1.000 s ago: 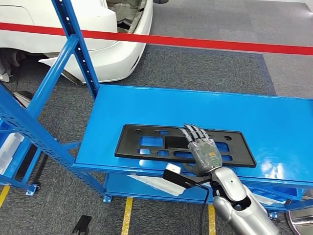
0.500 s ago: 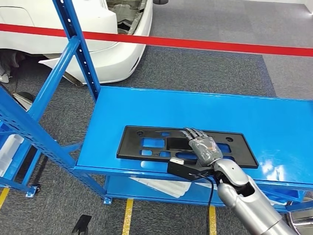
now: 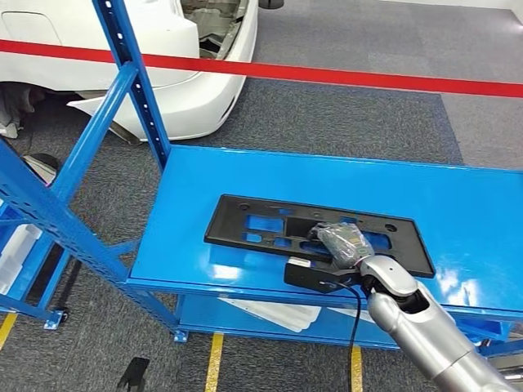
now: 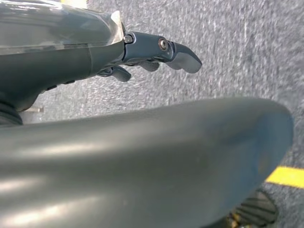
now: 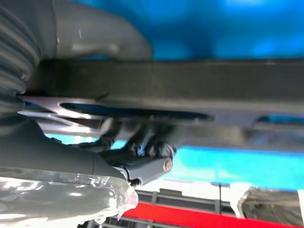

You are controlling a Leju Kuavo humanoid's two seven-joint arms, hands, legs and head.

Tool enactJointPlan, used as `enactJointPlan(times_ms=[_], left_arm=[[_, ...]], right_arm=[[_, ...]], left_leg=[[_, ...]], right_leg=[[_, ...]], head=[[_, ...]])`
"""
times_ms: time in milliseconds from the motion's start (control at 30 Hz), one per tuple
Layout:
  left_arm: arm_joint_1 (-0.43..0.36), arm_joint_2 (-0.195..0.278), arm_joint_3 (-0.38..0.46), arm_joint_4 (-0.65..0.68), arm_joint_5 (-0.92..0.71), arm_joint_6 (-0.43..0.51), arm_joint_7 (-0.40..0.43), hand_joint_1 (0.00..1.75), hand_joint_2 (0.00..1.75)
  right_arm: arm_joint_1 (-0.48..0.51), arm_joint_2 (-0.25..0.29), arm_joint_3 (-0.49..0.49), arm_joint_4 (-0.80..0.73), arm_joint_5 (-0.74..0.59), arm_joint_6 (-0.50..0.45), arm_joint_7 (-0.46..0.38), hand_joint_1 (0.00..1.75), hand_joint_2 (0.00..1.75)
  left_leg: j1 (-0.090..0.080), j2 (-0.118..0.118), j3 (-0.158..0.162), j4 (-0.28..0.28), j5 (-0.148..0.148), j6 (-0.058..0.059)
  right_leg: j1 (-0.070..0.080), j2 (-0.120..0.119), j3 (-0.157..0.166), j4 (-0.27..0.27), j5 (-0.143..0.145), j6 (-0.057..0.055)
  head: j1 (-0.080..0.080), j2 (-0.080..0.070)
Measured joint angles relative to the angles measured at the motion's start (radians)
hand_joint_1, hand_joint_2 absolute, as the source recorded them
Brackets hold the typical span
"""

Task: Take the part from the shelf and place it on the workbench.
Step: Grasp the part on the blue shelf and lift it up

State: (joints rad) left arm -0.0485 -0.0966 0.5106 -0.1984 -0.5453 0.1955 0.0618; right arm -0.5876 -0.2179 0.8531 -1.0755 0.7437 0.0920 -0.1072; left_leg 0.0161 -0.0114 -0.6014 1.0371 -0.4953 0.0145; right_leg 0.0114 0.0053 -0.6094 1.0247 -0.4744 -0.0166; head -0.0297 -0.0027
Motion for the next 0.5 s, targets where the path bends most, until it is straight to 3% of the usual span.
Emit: enactJointPlan(times_ms=[100, 200, 233, 267, 300, 400, 467, 500], left_arm=[[0.001, 0.002, 0.001, 0.0, -0.001, -0.003, -0.002, 0.0, 0.0], [0.001, 0.004, 0.002, 0.0, -0.001, -0.006, -0.01, 0.0, 0.0], [0.003, 0.005, 0.002, 0.0, -0.001, -0.007, -0.013, 0.0, 0.0], [0.005, 0.005, 0.003, 0.0, -0.001, -0.007, -0.015, 0.0, 0.0], [0.005, 0.007, 0.003, 0.0, -0.001, -0.007, -0.017, 0.0, 0.0], [0.003, 0.01, 0.003, 0.0, -0.001, -0.007, -0.02, 0.0, 0.0], [0.002, 0.01, 0.003, 0.0, -0.001, -0.007, -0.021, 0.0, 0.0], [0.003, 0.01, 0.003, 0.0, -0.001, -0.006, -0.022, 0.0, 0.44]], right_arm=[[-0.012, -0.001, 0.008, 0.001, -0.001, 0.0, -0.001, 1.75, 1.75], [-0.019, -0.001, 0.014, 0.003, -0.004, 0.0, -0.002, 1.75, 1.75], [-0.019, -0.001, 0.016, 0.003, -0.004, 0.0, -0.002, 1.75, 1.75], [-0.02, -0.001, 0.018, 0.004, -0.004, 0.0, -0.002, 1.75, 1.75], [-0.021, -0.002, 0.019, 0.005, -0.005, 0.0, -0.002, 1.75, 1.75], [-0.025, -0.004, 0.02, 0.007, -0.009, -0.003, -0.001, 1.75, 1.75], [-0.026, -0.007, 0.02, 0.008, -0.014, -0.007, 0.0, 1.75, 1.75], [-0.027, -0.009, 0.02, 0.008, -0.017, -0.011, 0.0, 1.75, 1.75]], left_leg=[[-0.001, 0.001, -0.009, 0.031, -0.03, -0.014], [0.001, 0.002, -0.086, 0.203, -0.115, -0.024], [0.002, 0.002, -0.108, 0.249, -0.128, -0.027], [0.004, 0.003, -0.114, 0.26, -0.122, -0.03], [0.006, 0.003, -0.099, 0.229, -0.096, -0.032], [0.011, 0.005, -0.01, 0.041, -0.008, -0.033], [0.008, 0.004, 0.009, -0.001, -0.003, -0.023], [0.007, 0.003, 0.008, -0.002, -0.001, -0.016]], right_leg=[[-0.009, -0.003, 0.015, -0.029, 0.009, -0.007], [-0.012, -0.006, 0.021, -0.037, 0.012, -0.011], [-0.012, -0.006, 0.022, -0.037, 0.012, -0.011], [-0.013, -0.005, 0.022, -0.037, 0.011, -0.01], [-0.013, -0.004, 0.024, -0.035, 0.01, -0.008], [-0.013, 0.0, 0.023, -0.021, 0.001, 0.005], [-0.01, 0.002, 0.018, -0.012, -0.002, 0.015], [-0.011, 0.003, 0.017, -0.011, -0.001, 0.018]], head=[[-0.002, 0.0], [-0.003, 0.0], [-0.003, 0.0], [-0.003, 0.0], [-0.003, 0.0], [-0.002, 0.0], [-0.002, 0.0], [-0.002, 0.0]])
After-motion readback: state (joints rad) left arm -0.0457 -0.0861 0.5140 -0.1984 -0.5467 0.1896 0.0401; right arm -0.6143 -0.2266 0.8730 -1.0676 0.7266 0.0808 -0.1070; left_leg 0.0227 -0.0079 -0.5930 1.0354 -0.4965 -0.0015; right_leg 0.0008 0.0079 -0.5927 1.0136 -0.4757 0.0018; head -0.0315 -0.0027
